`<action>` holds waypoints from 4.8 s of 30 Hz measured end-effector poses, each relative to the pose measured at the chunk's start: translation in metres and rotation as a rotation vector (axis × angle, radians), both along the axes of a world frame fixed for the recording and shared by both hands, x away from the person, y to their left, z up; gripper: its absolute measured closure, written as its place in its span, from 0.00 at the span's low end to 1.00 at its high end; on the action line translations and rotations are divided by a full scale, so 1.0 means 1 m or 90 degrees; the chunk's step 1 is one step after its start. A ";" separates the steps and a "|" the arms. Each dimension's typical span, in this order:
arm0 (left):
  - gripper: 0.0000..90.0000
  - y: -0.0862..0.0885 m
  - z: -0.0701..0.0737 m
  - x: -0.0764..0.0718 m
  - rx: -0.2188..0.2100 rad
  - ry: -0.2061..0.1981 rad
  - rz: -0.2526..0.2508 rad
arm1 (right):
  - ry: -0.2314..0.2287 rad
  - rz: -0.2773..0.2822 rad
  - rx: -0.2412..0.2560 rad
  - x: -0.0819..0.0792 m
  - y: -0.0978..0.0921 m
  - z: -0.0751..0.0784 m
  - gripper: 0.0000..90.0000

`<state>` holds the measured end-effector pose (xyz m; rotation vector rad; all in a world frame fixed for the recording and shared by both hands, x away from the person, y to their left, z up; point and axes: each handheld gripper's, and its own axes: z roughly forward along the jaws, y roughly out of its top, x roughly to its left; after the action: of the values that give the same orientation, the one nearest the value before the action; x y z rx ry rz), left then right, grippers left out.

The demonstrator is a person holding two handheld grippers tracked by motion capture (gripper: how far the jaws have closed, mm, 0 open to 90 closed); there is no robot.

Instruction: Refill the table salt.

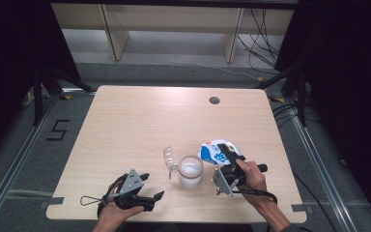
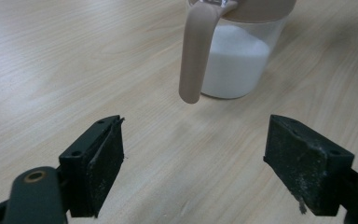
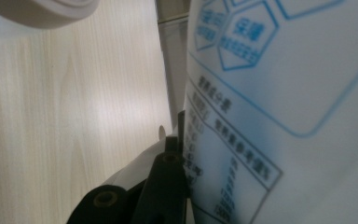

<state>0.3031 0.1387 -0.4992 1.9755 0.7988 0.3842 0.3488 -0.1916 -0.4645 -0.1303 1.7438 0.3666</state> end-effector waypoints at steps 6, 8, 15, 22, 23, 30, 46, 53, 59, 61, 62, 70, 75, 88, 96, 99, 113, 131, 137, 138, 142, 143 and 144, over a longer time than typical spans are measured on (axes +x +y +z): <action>0.21 0.000 0.000 0.000 0.002 0.000 -0.003 | 0.034 -0.034 0.040 -0.001 -0.004 -0.002 0.98; 0.21 0.000 0.000 0.000 0.002 -0.001 -0.003 | 0.034 -0.028 0.036 0.000 -0.005 -0.001 0.98; 0.21 -0.001 0.000 0.000 0.001 -0.004 -0.002 | 0.113 -0.046 0.146 0.012 -0.019 0.000 0.99; 0.21 -0.002 -0.002 -0.001 -0.012 0.006 0.006 | 0.155 -0.068 0.217 0.022 -0.037 0.002 0.99; 0.21 -0.002 -0.001 0.000 -0.002 0.002 -0.001 | 0.160 -0.070 0.223 0.024 -0.039 0.002 1.00; 0.21 -0.001 -0.001 0.000 -0.003 0.003 0.001 | 0.208 -0.072 0.272 0.029 -0.044 0.001 1.00; 0.21 -0.001 0.000 0.001 -0.001 -0.002 -0.004 | 0.259 -0.112 0.337 0.047 -0.060 -0.012 1.00; 0.21 -0.002 -0.001 0.000 -0.005 0.001 -0.002 | 0.284 -0.122 0.355 0.052 -0.063 -0.019 1.00; 0.21 -0.003 -0.001 0.001 0.001 0.002 -0.005 | 0.299 -0.133 0.372 0.055 -0.066 -0.021 0.99; 0.21 -0.003 -0.002 0.001 -0.002 0.003 -0.003 | 0.300 -0.137 0.379 0.056 -0.068 -0.022 0.99; 0.21 -0.003 -0.002 0.001 -0.003 0.003 -0.003 | 0.303 -0.138 0.379 0.057 -0.069 -0.022 0.99; 0.21 -0.002 -0.001 0.000 -0.005 0.002 0.001 | 0.311 -0.153 0.397 0.058 -0.071 -0.022 0.92; 0.21 -0.003 -0.002 0.001 -0.004 0.004 -0.001 | 0.314 -0.156 0.412 0.057 -0.073 -0.021 0.86; 0.21 -0.002 -0.002 0.001 -0.003 0.003 -0.001 | 0.315 -0.152 0.471 0.054 -0.077 -0.014 0.66; 0.21 -0.002 -0.001 0.001 -0.002 0.003 0.000 | 0.316 -0.117 0.514 0.051 -0.082 -0.009 0.55; 0.21 -0.002 -0.001 0.001 -0.003 0.002 0.000 | 0.321 -0.107 0.515 0.050 -0.082 -0.007 0.54; 0.21 -0.002 0.000 0.001 0.002 -0.004 -0.007 | 0.348 -0.143 0.594 0.032 -0.103 0.004 0.40; 0.21 -0.003 -0.002 0.001 -0.015 0.004 0.006 | 0.407 -0.143 0.623 0.005 -0.111 0.005 0.31; 0.21 -0.001 -0.002 0.002 -0.010 0.006 0.010 | 0.437 -0.157 0.624 -0.007 -0.112 0.003 0.29; 0.21 -0.001 -0.002 0.002 -0.006 0.007 0.013 | 0.438 -0.155 0.620 -0.008 -0.112 0.002 0.28; 0.21 -0.002 -0.002 0.002 -0.009 0.008 0.014 | 0.464 -0.161 0.650 -0.012 -0.110 0.001 0.19; 0.21 -0.001 -0.002 0.003 -0.006 0.008 0.013 | 0.467 -0.165 0.657 -0.013 -0.109 0.001 0.16; 0.21 0.000 -0.002 0.003 -0.006 0.007 0.008 | 0.477 -0.148 0.655 -0.016 -0.107 0.001 0.17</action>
<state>0.3064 0.1387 -0.5015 1.9653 0.8191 0.3775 0.3329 -0.2991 -0.4639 1.0543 2.0260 1.1905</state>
